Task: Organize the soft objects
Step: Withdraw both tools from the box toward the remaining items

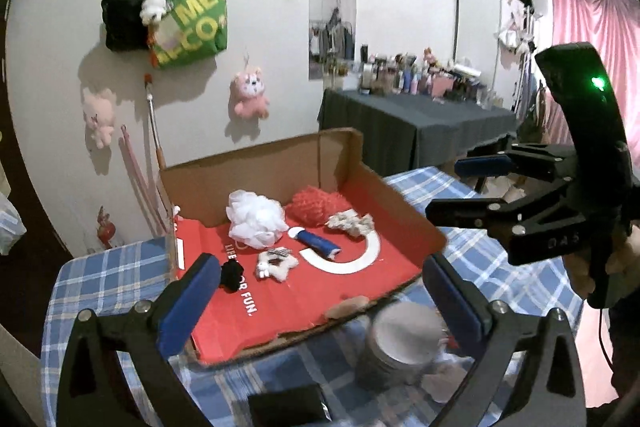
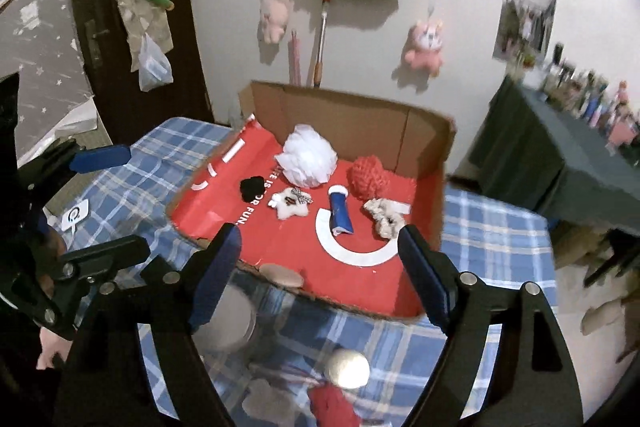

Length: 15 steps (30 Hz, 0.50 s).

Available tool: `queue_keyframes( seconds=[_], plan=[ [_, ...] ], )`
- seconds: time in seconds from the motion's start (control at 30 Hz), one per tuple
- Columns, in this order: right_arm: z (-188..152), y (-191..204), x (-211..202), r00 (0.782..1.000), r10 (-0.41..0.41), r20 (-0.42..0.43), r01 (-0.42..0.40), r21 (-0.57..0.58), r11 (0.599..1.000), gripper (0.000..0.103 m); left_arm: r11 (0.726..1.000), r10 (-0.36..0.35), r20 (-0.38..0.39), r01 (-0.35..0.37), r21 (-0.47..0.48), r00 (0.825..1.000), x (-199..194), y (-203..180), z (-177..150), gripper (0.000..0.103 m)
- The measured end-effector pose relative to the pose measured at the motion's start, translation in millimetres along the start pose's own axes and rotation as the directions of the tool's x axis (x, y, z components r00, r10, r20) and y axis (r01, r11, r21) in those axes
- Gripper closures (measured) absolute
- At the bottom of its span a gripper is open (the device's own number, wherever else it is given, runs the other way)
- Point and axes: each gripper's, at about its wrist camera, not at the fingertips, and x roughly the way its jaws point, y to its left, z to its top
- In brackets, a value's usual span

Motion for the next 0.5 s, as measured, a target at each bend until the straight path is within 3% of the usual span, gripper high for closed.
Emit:
queue_keyframes(
  seconds=[0.07, 0.2, 0.37, 0.5],
  plan=[
    [-12, 8, -23, 0.999, -0.012, 0.049, 0.012, -0.005, 1.0, 0.014, 1.0, -0.006, 0.026, 0.006, 0.0, 1.0, -15, -8, -5, 0.0],
    [-42, 21, -54, 0.992, -0.043, 0.12, 0.043, -0.003, 0.999, 0.014, 1.0, -0.019, 0.084, 0.019, -0.007, 0.996, -45, -24, -23, 0.0],
    [-85, 29, -80, 0.977, -0.089, 0.192, 0.082, 0.047, 0.996, 0.013, 0.998, 0.052, 0.145, -0.046, -0.041, 0.988, -71, -41, -56, 0.0],
    [-113, 36, -86, 0.966, -0.144, 0.213, 0.131, 0.071, 0.989, 0.013, 0.989, 0.105, 0.178, -0.084, -0.12, 0.978, -83, -45, -81, 0.0]
  ],
)
